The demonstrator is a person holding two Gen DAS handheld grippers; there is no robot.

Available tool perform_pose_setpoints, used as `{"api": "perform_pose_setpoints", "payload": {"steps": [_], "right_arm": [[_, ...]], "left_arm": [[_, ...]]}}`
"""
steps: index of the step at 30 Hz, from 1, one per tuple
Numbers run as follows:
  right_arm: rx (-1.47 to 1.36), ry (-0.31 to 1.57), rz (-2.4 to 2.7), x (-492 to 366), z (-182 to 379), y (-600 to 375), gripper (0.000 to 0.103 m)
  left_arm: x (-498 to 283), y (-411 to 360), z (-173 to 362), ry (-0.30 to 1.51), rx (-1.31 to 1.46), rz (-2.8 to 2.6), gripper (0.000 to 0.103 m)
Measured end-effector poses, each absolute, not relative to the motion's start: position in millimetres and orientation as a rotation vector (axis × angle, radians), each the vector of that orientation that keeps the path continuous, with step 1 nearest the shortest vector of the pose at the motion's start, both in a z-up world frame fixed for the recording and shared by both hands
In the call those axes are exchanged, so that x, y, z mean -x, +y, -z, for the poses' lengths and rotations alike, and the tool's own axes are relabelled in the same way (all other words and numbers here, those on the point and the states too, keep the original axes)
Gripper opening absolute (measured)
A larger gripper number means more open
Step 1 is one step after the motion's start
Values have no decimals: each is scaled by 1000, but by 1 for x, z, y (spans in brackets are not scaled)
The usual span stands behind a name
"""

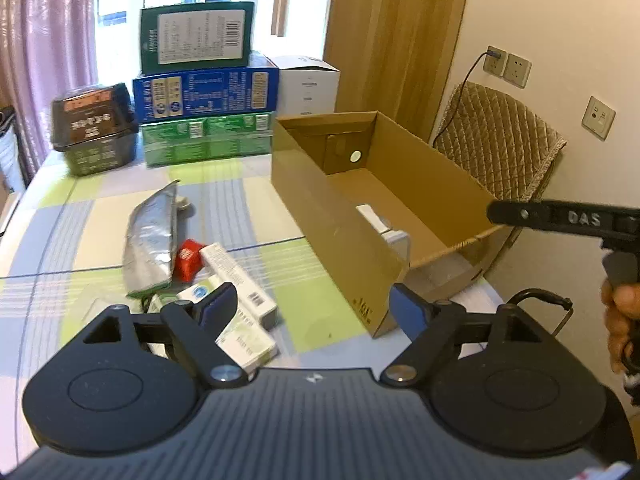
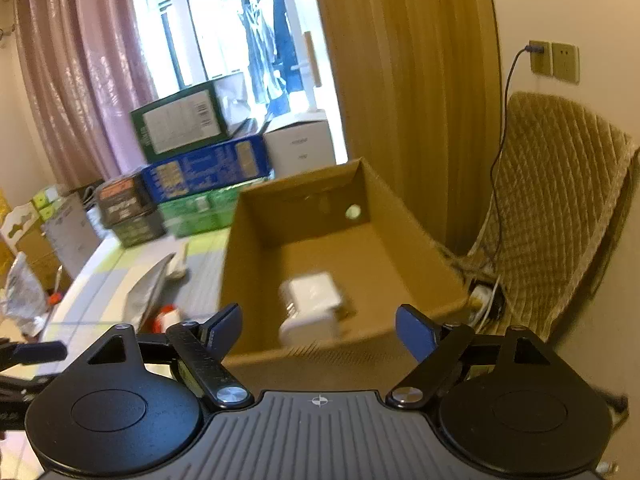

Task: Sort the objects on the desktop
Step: 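Move both tools back from the box over the remaining table items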

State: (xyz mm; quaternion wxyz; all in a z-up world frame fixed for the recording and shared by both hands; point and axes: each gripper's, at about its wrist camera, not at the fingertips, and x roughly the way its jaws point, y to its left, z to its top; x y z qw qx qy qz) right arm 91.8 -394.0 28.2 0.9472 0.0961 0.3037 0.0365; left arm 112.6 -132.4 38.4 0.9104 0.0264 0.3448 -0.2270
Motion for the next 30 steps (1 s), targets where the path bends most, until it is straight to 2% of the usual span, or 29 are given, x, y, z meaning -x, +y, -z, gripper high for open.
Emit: {"api": "perform_pose_setpoints", "payload": {"steps": [11, 30], "right_arm": [[-133, 683, -111, -25, -27, -347, 101], [-60, 749, -189, -2, -14, -300, 101]], "left_arm": [[-63, -90, -46, 695, -57, 389, 92], [-28, -39, -36, 722, -47, 262, 95]]}}
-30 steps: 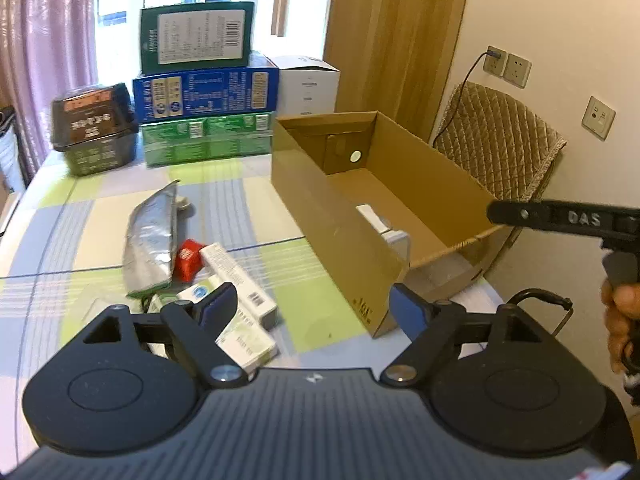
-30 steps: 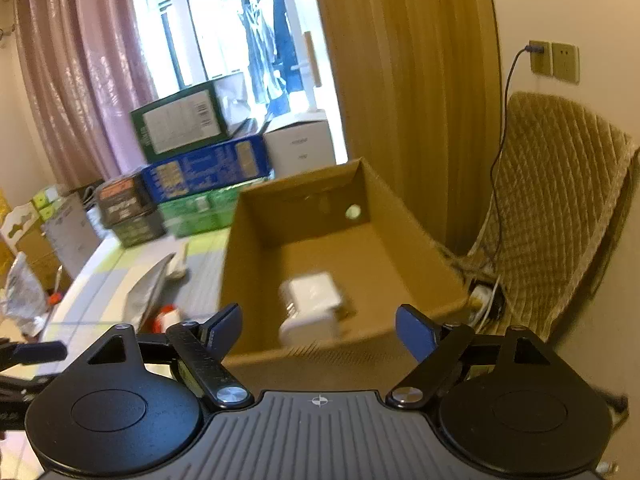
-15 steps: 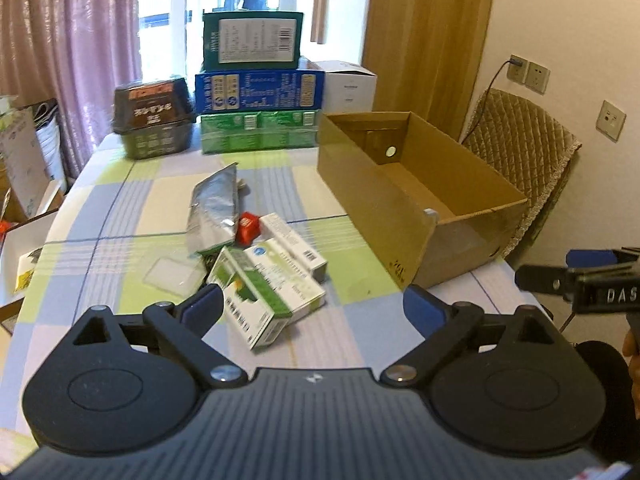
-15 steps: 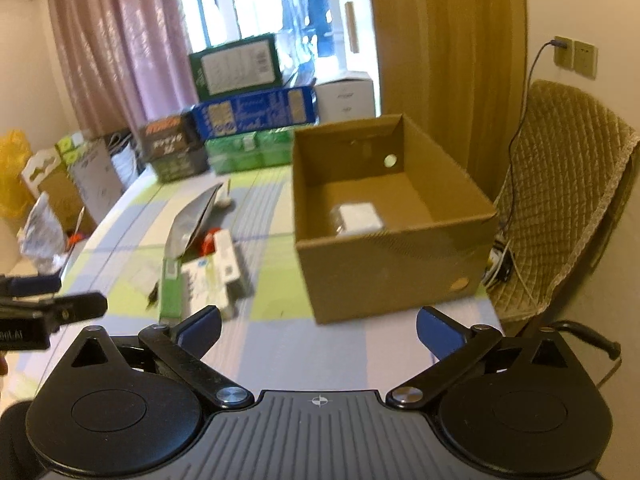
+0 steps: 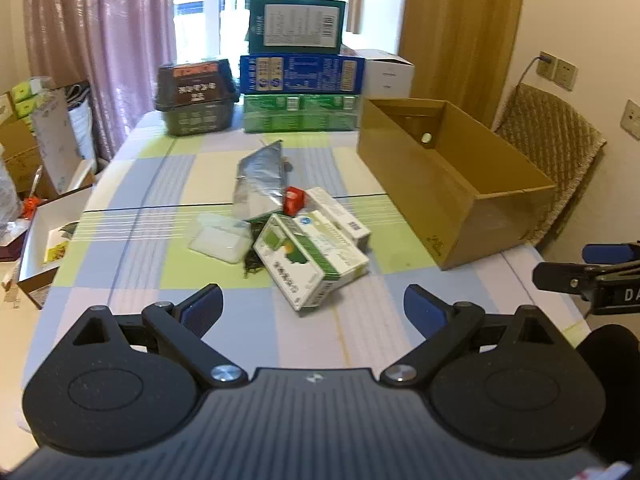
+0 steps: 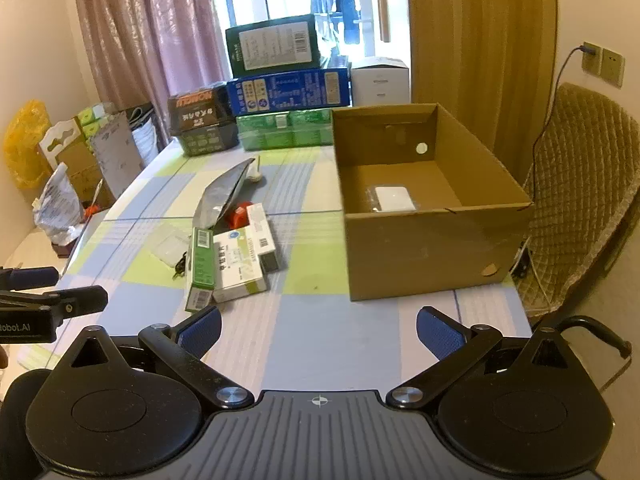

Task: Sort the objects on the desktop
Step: 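Move both tools back from the box over the remaining table items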

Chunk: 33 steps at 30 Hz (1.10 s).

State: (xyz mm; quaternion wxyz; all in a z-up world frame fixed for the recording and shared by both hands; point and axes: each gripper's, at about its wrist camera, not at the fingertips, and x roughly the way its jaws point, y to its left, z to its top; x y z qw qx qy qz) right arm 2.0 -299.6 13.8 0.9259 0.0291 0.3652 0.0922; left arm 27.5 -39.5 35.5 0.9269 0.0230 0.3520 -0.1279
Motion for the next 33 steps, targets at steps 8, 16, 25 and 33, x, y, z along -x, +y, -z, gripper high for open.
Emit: {"api": "perform_pose_setpoints", "payload": {"steps": [8, 16, 25, 33], "right_arm": [[-44, 761, -211, -4, -9, -287, 101], [-34, 776, -225, -8, -3, -277, 101], [-26, 802, -231, -15, 7, -271, 101], [-30, 818, -241, -20, 17, -266, 101]], "left_arm": [[-28, -20, -31, 710, -63, 204, 95], [-26, -5, -21, 685, -60, 191, 97], [-32, 3, -9, 757, -72, 179, 101], [-41, 9, 0, 792, -60, 168, 101]]}}
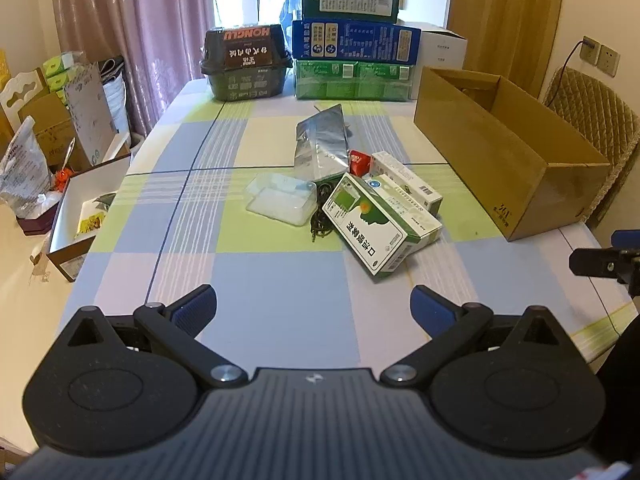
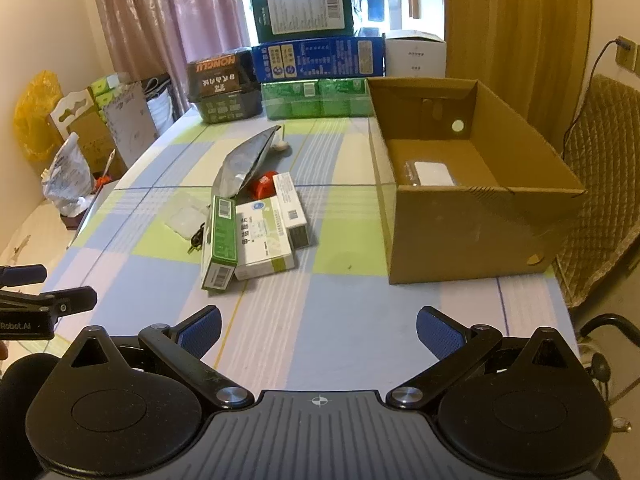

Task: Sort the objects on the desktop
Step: 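Move both tools back from the box over the remaining table items, then grasp the green-and-white medicine box with the left gripper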

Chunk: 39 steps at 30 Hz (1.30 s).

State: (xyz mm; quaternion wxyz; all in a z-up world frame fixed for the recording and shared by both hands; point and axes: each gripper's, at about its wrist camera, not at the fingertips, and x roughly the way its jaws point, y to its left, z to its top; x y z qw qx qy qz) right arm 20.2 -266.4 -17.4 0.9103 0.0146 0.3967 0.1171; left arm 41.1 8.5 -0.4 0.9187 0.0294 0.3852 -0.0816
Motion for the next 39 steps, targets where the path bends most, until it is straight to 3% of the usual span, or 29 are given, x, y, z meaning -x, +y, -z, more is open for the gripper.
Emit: {"api": "perform_pose_setpoints", "payload": {"steps": [10, 14, 17, 20, 25, 29, 36, 37, 38, 39], "right_arm": [[-11, 826, -279, -32, 40, -255, 101], [7, 810, -307, -40, 51, -249, 101], [19, 800, -329, -50, 57, -244, 100], [33, 798, -358, -60, 65, -238, 89], [41, 801, -374, -77, 80, -233, 86], [44, 810, -367, -89, 89, -234, 86], [56, 822, -374, -104, 103, -230, 86], [57, 825, -377, -106, 105, -229, 86], [59, 827, -379, -108, 106, -228, 86], [61, 827, -384, -111, 108, -226, 86]], "left_arm": [[-71, 2, 11, 829, 16, 214, 101], [-92, -5, 17, 878, 81, 256, 91], [-107, -11, 22, 889, 104, 261, 91], [-124, -13, 31, 909, 152, 270, 91], [-153, -17, 52, 954, 240, 288, 90], [-175, -21, 71, 999, 285, 303, 80], [-199, -21, 96, 1061, 373, 325, 74], [-201, -20, 99, 1069, 392, 334, 71], [-202, -19, 101, 1074, 406, 347, 62], [-203, -18, 101, 1073, 407, 348, 60]]}}
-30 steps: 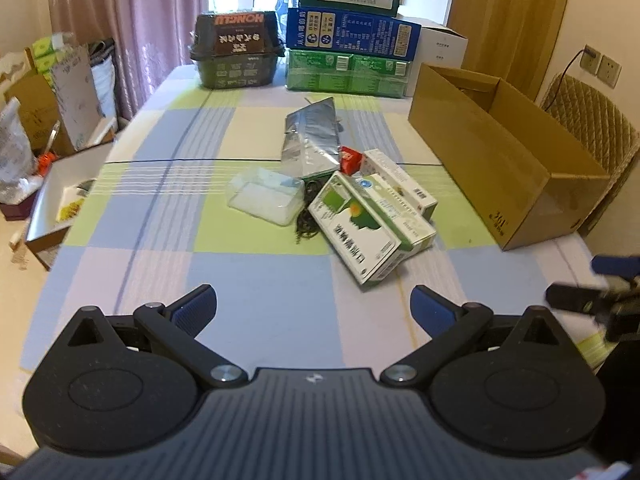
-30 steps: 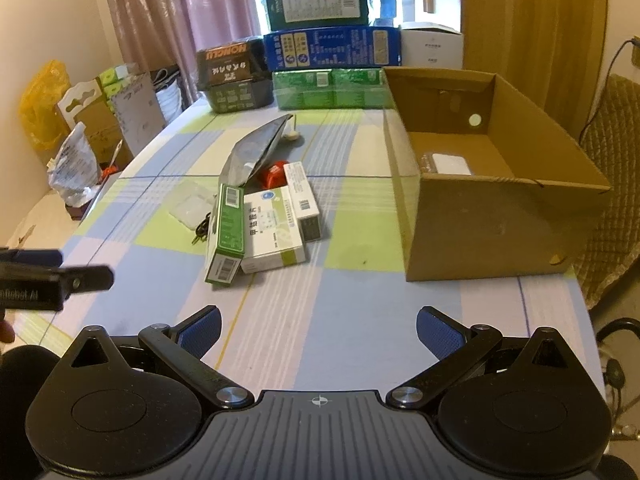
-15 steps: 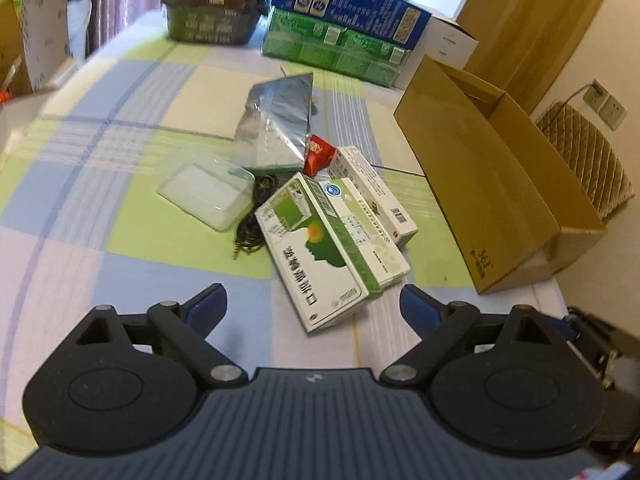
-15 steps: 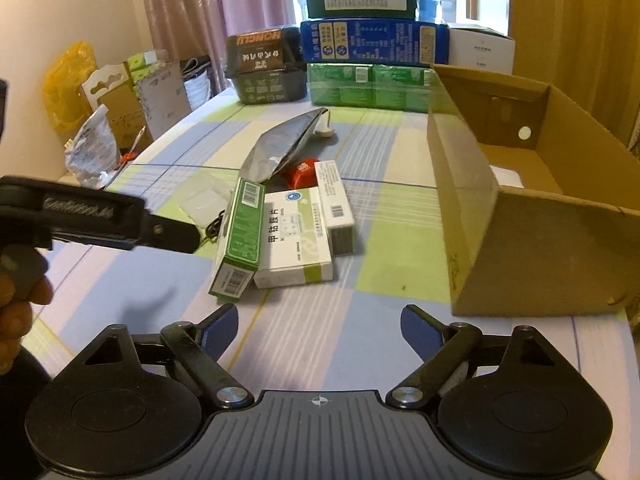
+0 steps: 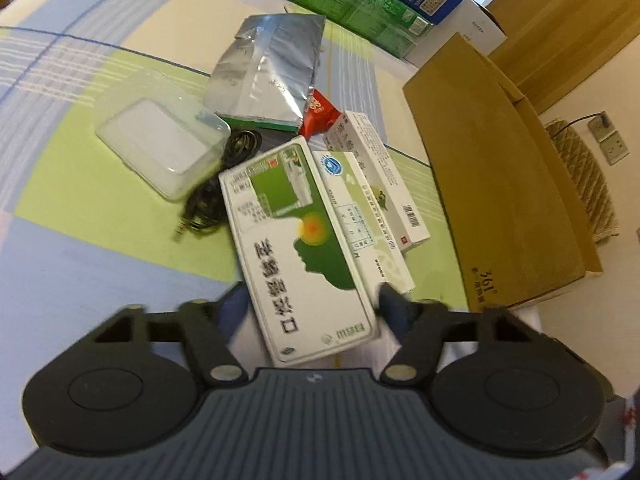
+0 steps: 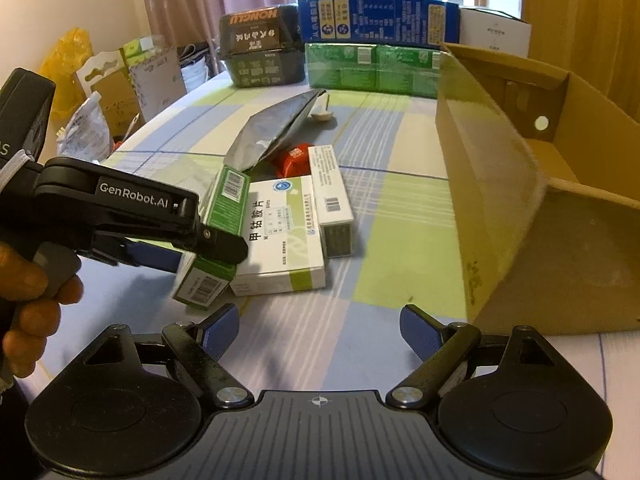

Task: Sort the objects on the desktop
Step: 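Grasp the green-and-white medicine box with the left gripper, then grasp the white medicine box with the right gripper while the left holds the green box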

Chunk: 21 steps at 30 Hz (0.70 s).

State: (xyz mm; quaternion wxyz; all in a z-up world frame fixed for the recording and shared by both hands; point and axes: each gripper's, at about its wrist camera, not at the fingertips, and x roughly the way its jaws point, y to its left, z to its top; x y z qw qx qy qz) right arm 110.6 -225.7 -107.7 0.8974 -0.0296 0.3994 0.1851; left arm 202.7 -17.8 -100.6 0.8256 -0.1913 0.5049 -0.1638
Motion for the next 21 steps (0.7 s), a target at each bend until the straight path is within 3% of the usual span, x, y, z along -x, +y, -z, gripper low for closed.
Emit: {"api": "perform_pose_setpoints", "payload": {"steps": [5, 9, 16, 18, 21], "right_arm": [[81, 820, -408, -122, 114, -209, 86], [113, 815, -430, -134, 123, -190, 85], [172, 805, -429, -152, 138, -169, 85], [159, 826, -420, -156, 139, -170, 68], [141, 853, -412, -152, 136, -177, 68]], "left_arm": [[-200, -11, 87, 1072, 214, 335, 52], [-196, -5, 81, 1062, 28, 297, 51], [-193, -2, 83, 1054, -20, 309, 52], [-193, -7, 84, 1050, -51, 306, 52], [-192, -13, 86, 1046, -84, 307, 52]]}}
